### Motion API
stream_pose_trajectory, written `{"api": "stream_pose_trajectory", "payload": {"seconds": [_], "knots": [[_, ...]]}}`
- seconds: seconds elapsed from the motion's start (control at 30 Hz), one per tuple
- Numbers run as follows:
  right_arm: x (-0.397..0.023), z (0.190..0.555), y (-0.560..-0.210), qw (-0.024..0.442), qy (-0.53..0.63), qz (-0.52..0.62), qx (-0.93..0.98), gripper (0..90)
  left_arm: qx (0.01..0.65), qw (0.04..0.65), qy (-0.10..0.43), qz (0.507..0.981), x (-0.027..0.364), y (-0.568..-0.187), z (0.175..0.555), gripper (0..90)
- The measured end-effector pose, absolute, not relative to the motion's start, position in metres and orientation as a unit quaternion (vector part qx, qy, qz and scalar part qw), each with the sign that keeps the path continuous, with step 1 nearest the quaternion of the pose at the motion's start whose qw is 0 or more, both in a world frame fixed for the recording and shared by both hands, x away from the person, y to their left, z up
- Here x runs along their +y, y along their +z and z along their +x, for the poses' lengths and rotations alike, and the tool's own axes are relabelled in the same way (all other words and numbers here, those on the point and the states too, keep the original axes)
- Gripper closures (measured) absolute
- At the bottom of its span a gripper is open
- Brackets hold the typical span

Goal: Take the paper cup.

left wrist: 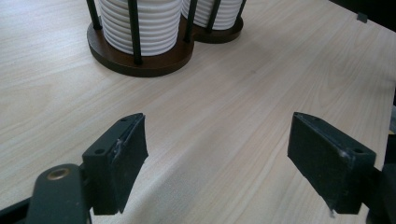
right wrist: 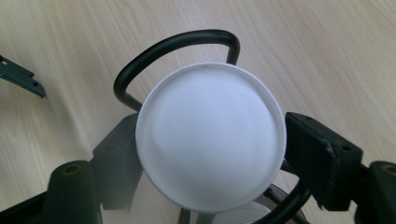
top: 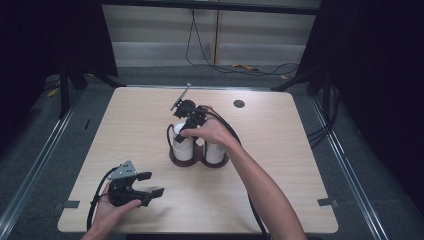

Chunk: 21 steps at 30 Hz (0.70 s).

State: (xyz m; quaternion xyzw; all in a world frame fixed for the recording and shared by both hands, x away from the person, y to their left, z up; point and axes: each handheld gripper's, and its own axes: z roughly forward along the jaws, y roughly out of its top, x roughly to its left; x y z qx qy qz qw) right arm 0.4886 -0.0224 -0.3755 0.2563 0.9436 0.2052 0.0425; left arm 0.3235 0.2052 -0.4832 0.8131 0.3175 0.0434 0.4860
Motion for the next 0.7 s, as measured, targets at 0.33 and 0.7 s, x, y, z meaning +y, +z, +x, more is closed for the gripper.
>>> {"api": "stream_pose_trajectory", "payload": {"seconds": [0.33, 0.7], "knots": [[-0.022, 0.487, -0.372, 0.037, 0.209, 0.250, 0.945, 33.6, 0.318, 0.485, 0.043, 0.813, 0.205, -0.483, 0.324, 19.7], [-0.023, 0.483, -0.364, 0.051, 0.223, 0.243, 0.943, 35.1, 0.318, 0.485, 0.041, 0.814, 0.205, -0.484, 0.324, 19.7]]}}
